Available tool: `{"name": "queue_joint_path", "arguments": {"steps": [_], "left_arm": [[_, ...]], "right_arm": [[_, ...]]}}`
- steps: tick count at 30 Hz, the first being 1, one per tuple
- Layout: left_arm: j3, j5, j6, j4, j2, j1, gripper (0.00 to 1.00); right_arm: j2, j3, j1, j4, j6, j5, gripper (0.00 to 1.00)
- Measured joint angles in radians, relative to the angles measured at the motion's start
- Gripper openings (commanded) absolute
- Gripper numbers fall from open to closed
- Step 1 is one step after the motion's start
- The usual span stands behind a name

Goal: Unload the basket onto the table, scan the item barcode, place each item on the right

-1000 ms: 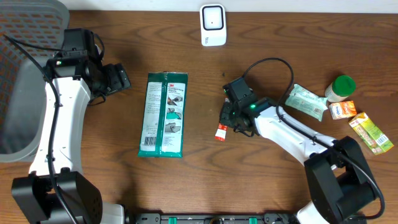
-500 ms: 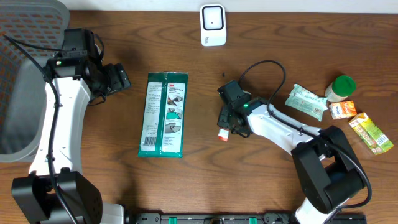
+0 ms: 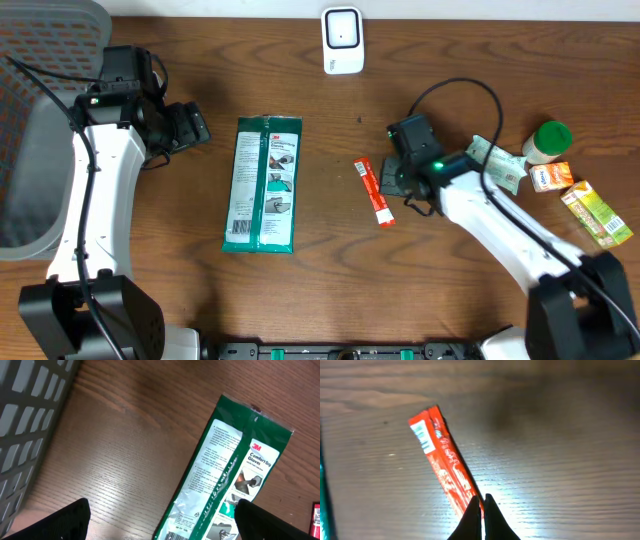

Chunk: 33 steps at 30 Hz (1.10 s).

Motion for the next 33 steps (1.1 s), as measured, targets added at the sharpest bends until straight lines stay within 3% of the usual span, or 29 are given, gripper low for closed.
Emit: {"name": "queue_joint_path", "arguments": {"steps": [8, 12, 15, 17, 33], "left_arm": [[0.000, 0.000, 0.000, 0.000, 0.000, 0.000, 0.93], [0.000, 0.000, 0.000, 0.000, 0.000, 0.000, 0.93], [0.000, 0.000, 0.000, 0.000, 0.000, 0.000, 0.92], [0.000, 0.000, 0.000, 0.000, 0.000, 0.000, 0.92], [0.000, 0.000, 0.000, 0.000, 0.000, 0.000, 0.92]], "right_arm": [[0.002, -0.003, 0.000, -0.130, -0.126, -0.065, 0.21], [0.045, -0.012, 0.000, -0.134, -0.188, -0.081, 0.21], [0.099, -0.015, 0.002, -0.115, -0.217, -0.099, 0.31], [0.130, -0.016, 0.007, -0.101, -0.230, -0.105, 0.33], [0.184, -0.019, 0.025, -0.095, -0.247, -0.121, 0.32]]}}
